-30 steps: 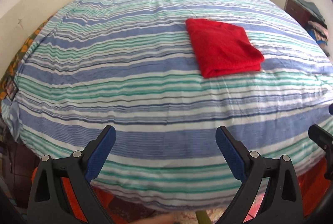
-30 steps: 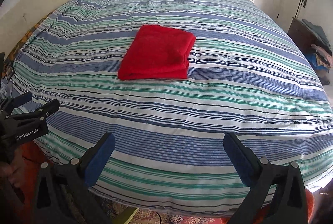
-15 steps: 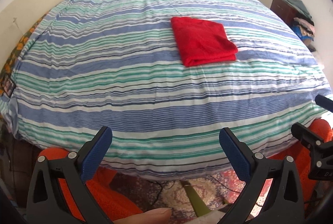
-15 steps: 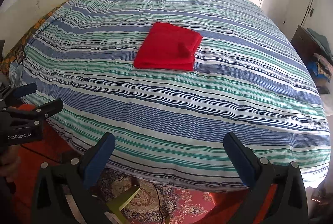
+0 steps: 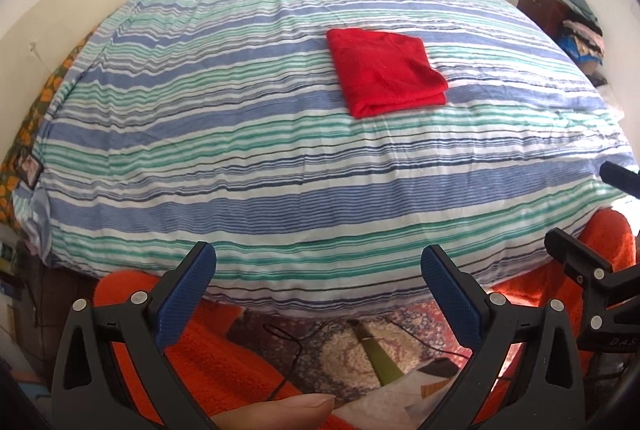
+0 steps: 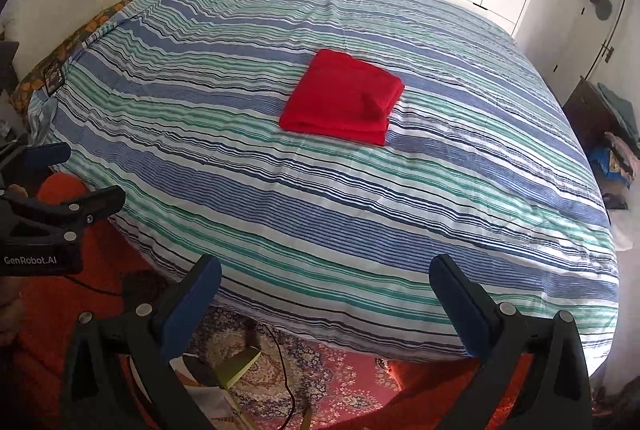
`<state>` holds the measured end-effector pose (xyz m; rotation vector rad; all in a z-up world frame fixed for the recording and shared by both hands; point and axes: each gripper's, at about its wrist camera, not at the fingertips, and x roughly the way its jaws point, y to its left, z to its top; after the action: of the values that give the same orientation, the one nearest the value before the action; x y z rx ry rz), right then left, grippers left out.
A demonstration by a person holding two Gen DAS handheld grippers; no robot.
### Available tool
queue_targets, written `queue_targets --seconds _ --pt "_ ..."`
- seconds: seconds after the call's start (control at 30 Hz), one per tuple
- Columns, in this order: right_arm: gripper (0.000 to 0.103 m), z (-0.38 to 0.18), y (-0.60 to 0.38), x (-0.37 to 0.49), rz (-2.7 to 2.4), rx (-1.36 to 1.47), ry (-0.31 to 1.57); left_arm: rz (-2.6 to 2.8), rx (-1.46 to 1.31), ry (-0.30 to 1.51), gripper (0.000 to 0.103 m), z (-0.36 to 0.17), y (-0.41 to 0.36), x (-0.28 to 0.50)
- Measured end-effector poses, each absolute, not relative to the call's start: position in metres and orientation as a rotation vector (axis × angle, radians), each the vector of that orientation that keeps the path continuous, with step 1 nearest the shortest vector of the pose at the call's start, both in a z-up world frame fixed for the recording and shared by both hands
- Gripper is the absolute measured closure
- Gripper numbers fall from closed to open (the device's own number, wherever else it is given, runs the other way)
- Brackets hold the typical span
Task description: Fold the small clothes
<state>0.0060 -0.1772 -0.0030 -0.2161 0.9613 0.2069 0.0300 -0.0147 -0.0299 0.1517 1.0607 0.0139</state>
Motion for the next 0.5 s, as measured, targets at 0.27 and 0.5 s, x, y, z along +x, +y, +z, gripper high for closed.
queue_targets --seconds 0.27,0.5 --pt "0.001 0.007 -0.173 0.002 0.204 -0.229 0.956 0.047 0.171 1.078 0.001 -0.037 -0.014 0.030" --pt "0.001 0.007 -0.177 0.004 0.185 -0.230 0.967 0.062 0.194 1.091 0.001 -0.040 -0.014 0.033"
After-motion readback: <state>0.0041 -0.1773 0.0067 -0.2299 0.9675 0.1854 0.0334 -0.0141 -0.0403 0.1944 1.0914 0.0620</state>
